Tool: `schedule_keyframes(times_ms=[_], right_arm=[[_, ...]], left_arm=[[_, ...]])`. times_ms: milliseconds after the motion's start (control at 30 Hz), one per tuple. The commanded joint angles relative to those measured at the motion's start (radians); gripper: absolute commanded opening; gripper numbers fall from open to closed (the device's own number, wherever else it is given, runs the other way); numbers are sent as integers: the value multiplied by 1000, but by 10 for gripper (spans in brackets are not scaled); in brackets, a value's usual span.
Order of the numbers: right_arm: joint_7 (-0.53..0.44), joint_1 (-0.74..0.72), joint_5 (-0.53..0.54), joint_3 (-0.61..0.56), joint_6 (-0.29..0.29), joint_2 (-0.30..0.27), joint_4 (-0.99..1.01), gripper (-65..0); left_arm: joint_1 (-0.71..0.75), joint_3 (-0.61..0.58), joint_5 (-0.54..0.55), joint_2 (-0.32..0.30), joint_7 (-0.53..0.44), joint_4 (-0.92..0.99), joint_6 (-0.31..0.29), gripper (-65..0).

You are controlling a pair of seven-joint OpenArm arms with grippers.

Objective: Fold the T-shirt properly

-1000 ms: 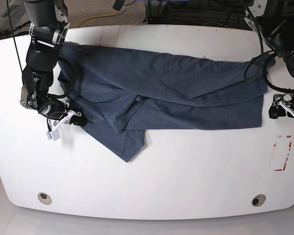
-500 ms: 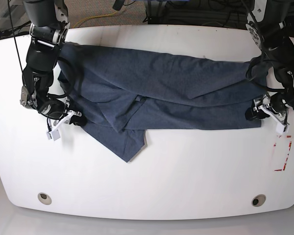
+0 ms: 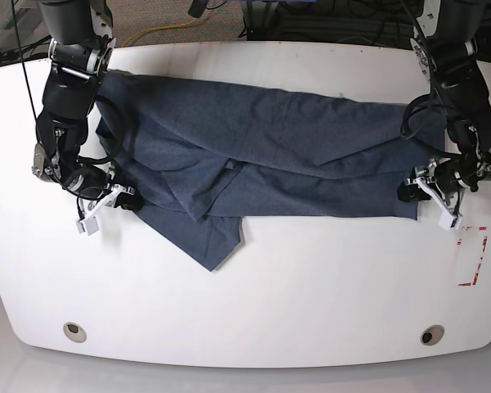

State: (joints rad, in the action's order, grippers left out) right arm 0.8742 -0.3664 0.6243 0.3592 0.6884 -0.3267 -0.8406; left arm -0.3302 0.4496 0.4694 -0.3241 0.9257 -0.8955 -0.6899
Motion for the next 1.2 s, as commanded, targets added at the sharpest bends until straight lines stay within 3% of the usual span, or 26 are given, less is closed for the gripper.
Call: schedule_keyframes(times_ms=[0, 133, 367, 700, 967, 1167], right_arm=[[-19, -26, 19, 4, 10, -16, -16, -650], [-19, -24, 19, 2, 10, -16, -16, -650], [-10, -24, 22, -1, 10, -19, -29, -650], [33, -38, 21, -4, 10, -35, -213, -650], [152, -173, 27, -1, 10, -51, -336, -650], [222, -352, 29, -4, 10, -104, -351, -650]], left_arm=[[-25, 1, -22, -17, 25, -4, 40, -550], [-27, 1, -27, -17, 25, -4, 103, -650], [-28, 1, -21, -22, 31, -23, 126, -650], [-28, 1, -24, -19, 69, -245, 128, -650], [-30, 1, -22, -17, 91, -531, 128, -650], [-79, -1, -28, -22, 128, -736, 128, -650]])
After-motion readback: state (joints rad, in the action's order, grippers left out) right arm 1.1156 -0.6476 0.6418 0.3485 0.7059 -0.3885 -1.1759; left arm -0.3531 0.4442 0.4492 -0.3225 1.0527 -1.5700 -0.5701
